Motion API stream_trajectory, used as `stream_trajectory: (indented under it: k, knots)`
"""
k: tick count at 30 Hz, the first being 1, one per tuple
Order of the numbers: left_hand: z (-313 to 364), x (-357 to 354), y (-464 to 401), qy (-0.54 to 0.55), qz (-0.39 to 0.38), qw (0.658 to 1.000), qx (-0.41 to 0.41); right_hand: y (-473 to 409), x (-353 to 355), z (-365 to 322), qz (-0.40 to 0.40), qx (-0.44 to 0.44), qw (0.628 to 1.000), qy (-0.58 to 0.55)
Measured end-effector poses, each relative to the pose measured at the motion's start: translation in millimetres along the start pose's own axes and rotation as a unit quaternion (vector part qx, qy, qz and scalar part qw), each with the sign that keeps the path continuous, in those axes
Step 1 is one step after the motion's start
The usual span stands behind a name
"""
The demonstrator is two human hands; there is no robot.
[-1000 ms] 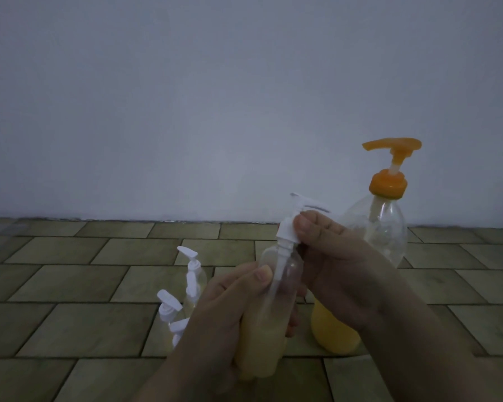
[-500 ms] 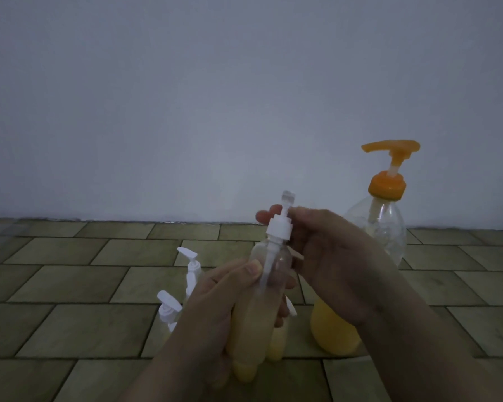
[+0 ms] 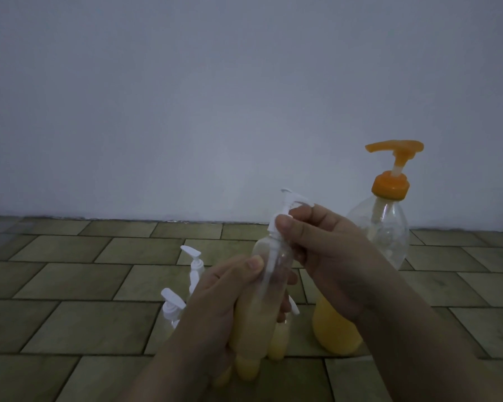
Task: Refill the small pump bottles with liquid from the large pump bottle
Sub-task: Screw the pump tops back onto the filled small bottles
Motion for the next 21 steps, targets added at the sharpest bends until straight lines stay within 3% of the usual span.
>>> stream_trajectory:
  k: [5, 13, 21]
  knots:
    - [-3, 3, -3, 0.017, 0.005, 1.000, 0.010, 3, -9, -5, -0.035, -0.015, 0.999, -0.007]
    - [-3, 3, -2, 0.000, -0.001, 1.000, 0.005, 2, -8, -9, -0.015, -0.006, 1.000, -0.017]
    - [-3, -2, -1, 0.009, -0.014, 1.000, 0.013, 3, -1, -20, -0.028, 0.002, 0.995, 0.092]
Point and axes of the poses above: each hand's wrist, its own y-axis away from the middle knuckle, its own x-axis out of the back of the hand, z = x × y, the point moved 8 cm from there along -y, towards the middle knuckle, and after that the axes turned 2 degrees about z, right-handed, at the moved point
